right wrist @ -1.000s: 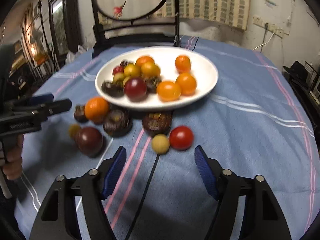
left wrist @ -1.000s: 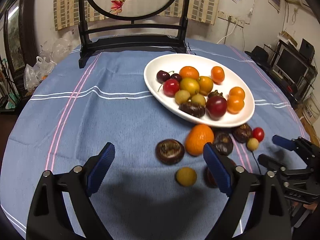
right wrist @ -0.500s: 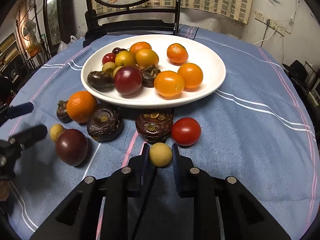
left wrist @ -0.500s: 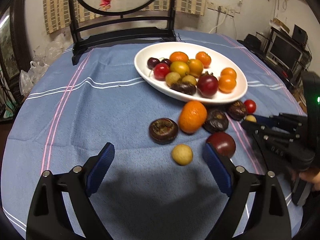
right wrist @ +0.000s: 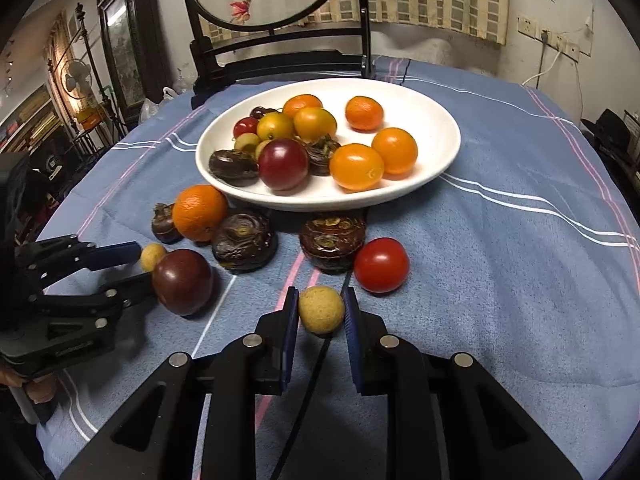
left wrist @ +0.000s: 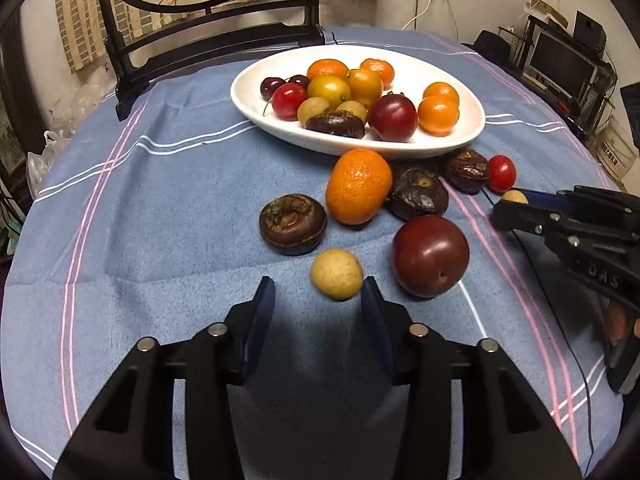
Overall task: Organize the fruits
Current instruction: 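Grasp a small yellow fruit with the left tool while the right grasps another, then carry both small yellow fruits over the white plate and open both tools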
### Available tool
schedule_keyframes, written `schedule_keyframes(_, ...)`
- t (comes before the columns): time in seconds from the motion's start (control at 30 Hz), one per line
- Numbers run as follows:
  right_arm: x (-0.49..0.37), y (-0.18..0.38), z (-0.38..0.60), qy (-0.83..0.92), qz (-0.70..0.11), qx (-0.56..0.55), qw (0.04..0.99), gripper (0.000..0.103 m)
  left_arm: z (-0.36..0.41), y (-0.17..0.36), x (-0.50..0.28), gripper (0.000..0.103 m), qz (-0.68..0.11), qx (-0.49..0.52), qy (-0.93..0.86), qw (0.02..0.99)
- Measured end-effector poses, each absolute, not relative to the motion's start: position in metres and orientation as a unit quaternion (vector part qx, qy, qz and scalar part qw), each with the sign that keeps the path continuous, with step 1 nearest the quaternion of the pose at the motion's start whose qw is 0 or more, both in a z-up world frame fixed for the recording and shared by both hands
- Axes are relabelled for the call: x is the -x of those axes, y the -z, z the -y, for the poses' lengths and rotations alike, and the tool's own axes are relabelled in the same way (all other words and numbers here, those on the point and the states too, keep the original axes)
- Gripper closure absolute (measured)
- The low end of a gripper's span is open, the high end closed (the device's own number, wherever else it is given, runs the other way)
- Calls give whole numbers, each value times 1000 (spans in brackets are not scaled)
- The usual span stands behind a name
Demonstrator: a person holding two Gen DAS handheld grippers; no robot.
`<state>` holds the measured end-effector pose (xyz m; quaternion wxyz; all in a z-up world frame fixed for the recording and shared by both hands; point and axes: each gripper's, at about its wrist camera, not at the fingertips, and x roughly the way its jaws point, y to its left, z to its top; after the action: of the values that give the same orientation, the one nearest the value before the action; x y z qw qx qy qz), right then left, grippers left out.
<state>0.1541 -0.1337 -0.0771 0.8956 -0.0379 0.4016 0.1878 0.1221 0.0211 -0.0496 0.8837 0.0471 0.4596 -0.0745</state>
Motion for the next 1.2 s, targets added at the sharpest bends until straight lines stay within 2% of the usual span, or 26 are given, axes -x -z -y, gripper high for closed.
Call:
schedule_keyframes(0.1,-154,79,134,-188,-405,39,894,80,-18,49,-125,67,-459,-49,78,883)
schedule_keyframes(0.13,-153,79,134,-188,-406,40,893,80,-17,48,-125,77,-460,-46,87,882)
schedule_keyframes(0.37,-147,73,136,-191,-394,34,898,80,-18,39,-119,77,-448,-36,93,888)
schedule_keyframes(0.53,-139,49,136,-208,-359,18,910,80,-22,5,-119,77,-419,-20,108,902)
schedule_keyframes(0.8,-153,8,126,-212,-316,30,924,80,-12,-25,-163,77,-401,8,112,909)
schedule_keyframes(0.97,-185,-1,116,-203,-305,33,930,80,-8,-26,-206,77,-407,27,93,908)
schedule_keyframes(1.2,-232,22,106,-189,-334,12,923,80,-10,-7,-243,77,-427,39,65,901)
